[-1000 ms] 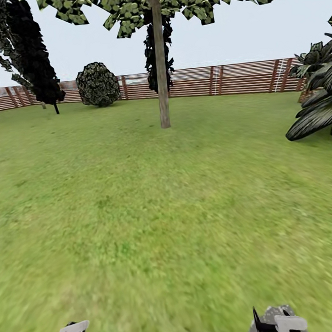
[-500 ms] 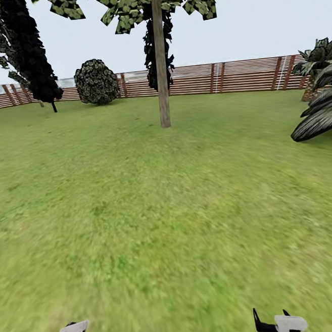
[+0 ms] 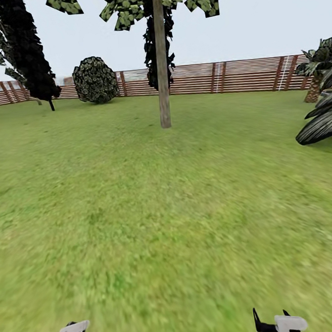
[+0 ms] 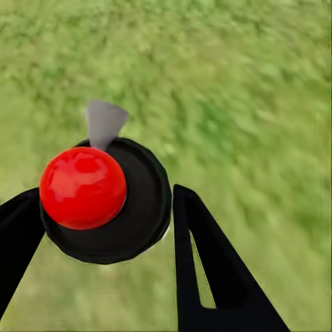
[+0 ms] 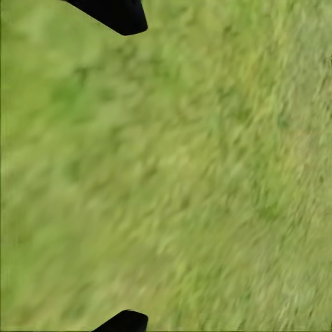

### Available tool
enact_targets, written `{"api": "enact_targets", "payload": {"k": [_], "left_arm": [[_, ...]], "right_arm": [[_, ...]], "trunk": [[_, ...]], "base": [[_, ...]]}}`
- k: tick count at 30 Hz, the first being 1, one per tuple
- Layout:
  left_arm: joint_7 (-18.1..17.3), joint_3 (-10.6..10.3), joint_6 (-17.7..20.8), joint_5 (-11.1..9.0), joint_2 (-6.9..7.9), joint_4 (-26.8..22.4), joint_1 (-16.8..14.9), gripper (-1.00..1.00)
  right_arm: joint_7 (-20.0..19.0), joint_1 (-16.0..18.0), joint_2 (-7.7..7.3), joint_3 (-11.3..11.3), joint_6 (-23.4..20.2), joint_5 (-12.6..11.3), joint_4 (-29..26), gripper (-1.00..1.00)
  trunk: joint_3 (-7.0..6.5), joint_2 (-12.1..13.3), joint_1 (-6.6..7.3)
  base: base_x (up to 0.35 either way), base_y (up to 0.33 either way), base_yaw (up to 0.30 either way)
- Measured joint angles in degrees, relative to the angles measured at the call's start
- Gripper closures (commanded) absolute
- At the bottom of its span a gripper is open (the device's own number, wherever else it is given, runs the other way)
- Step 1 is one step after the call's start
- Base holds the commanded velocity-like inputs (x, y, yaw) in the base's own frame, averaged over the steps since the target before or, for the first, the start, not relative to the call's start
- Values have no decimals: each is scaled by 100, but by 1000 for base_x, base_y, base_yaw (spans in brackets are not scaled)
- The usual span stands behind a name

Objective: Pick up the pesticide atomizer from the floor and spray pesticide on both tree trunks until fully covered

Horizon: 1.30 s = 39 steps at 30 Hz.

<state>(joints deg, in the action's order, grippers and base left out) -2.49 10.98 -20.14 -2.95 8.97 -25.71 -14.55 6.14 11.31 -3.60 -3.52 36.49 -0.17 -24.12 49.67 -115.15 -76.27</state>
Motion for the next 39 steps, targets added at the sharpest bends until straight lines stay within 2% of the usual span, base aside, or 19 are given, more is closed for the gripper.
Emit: {"api": "enact_targets", "payload": {"k": [39], "left_arm": [[0,4,8,0,0,0,0,100]], "right_arm": [[-1,0,0,0,0,0,-2,-100]], "trunk": [[0,0,0]], "base": [[339,0,0]]}}
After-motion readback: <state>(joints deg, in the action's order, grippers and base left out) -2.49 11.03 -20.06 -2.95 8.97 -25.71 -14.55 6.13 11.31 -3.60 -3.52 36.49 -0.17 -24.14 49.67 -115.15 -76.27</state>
